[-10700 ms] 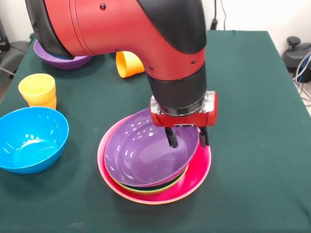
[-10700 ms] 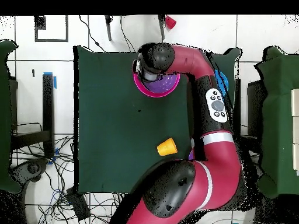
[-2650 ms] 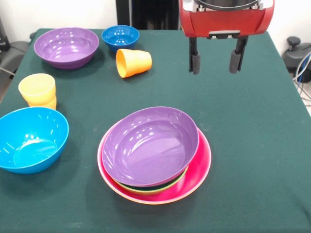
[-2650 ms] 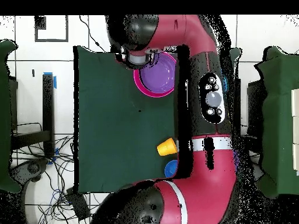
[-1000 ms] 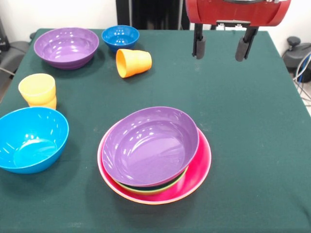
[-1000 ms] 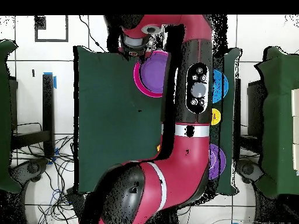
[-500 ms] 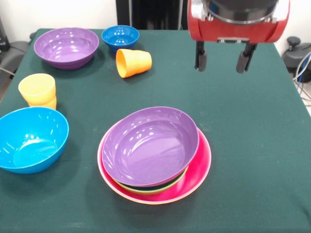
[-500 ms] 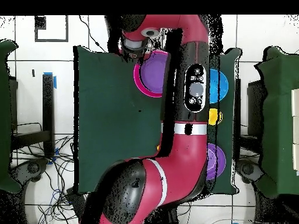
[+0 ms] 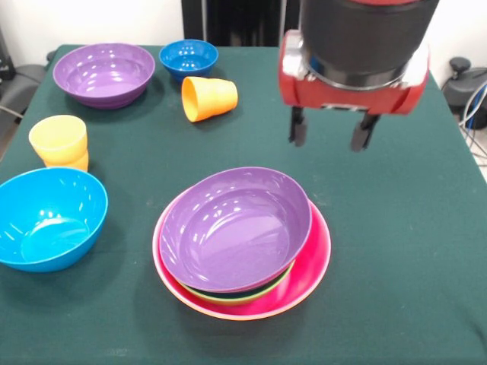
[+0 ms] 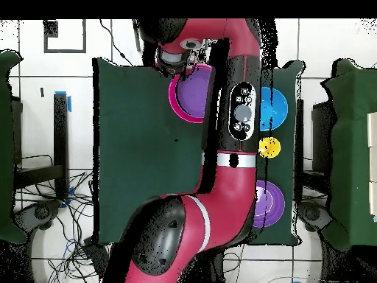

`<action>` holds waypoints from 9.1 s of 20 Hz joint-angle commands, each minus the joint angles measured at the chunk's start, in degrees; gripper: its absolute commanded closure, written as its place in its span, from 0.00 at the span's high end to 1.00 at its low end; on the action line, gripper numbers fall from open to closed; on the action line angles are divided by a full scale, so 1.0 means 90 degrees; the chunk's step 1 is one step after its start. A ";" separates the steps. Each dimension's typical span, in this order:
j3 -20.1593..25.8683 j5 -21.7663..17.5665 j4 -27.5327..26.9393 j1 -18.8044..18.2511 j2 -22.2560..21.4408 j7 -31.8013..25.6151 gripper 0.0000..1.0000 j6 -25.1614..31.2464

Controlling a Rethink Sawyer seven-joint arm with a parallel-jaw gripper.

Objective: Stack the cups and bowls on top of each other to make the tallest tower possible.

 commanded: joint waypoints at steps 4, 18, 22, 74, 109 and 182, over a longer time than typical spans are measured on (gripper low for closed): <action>0.1435 -0.2441 -0.0773 -0.0134 0.0004 -0.3213 1.00 0.0548; 0.4272 -0.5235 -0.0966 -0.0592 -0.0014 -0.3963 1.00 0.1156; 0.4547 -0.5241 -0.0877 -0.0659 0.0099 -0.3672 1.00 0.1113; 0.2891 -0.3697 0.0120 -0.0598 0.0287 -0.2252 1.00 0.0023; 0.2081 -0.3240 0.0420 -0.0578 0.0375 -0.1913 1.00 -0.0355; -0.1166 0.0235 0.3357 -0.0357 0.0086 -0.0094 1.00 -0.3687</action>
